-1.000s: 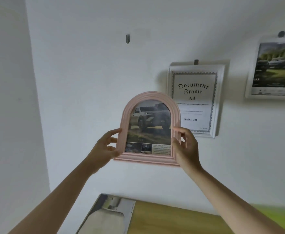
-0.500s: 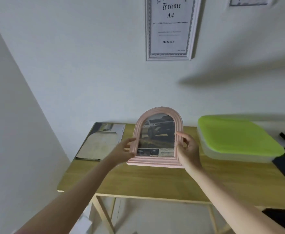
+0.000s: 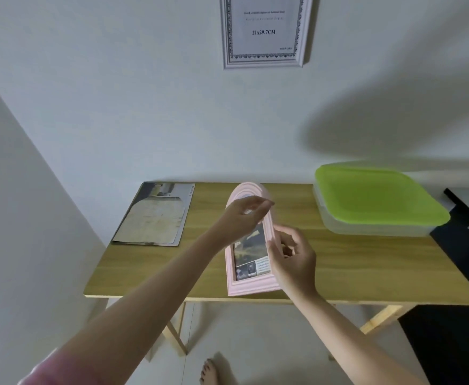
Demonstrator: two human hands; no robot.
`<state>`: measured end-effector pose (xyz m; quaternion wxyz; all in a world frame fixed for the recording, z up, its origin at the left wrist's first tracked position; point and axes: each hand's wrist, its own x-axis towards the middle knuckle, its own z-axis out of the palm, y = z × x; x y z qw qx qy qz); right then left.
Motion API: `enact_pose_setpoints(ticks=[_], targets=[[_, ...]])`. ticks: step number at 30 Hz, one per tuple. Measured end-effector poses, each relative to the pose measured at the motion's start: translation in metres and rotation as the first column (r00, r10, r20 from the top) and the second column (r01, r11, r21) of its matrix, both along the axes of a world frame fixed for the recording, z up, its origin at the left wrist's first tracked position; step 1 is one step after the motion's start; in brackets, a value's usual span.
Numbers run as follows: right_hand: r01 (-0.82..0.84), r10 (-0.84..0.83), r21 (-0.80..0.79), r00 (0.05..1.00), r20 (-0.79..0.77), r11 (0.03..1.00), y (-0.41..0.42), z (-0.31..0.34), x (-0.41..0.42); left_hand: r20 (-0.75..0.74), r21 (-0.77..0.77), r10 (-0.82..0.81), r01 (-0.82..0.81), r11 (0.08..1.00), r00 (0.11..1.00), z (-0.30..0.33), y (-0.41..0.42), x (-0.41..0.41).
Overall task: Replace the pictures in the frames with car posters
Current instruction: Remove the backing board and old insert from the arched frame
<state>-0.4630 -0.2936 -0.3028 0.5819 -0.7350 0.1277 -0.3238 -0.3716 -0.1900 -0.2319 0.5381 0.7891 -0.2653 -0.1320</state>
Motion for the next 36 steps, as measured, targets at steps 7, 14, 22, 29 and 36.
enact_pose_setpoints(ticks=[7,14,22,29,36], targets=[[-0.044,0.044,0.005,0.999,-0.008,0.999,0.013,-0.002,0.004,-0.125,0.054,0.099,-0.093,0.994,0.987,-0.002,0.005,0.008],[-0.166,0.166,0.194,0.986,0.013,0.967,0.028,0.009,0.007,-0.060,-0.019,0.273,-0.275,0.961,0.960,-0.007,0.016,0.013],[-0.200,0.212,0.368,0.977,0.008,0.908,0.023,-0.002,0.013,-0.064,-0.115,0.399,-0.404,0.908,0.915,0.000,0.035,0.014],[-0.012,0.029,0.090,0.981,-0.193,0.996,-0.002,-0.027,0.015,0.001,-0.162,0.479,-0.472,0.866,0.878,-0.003,0.064,0.019],[-0.059,0.089,0.208,0.987,-0.137,0.976,-0.013,-0.027,0.015,-0.112,-0.210,0.418,-0.433,0.877,0.901,-0.019,0.078,0.019]])
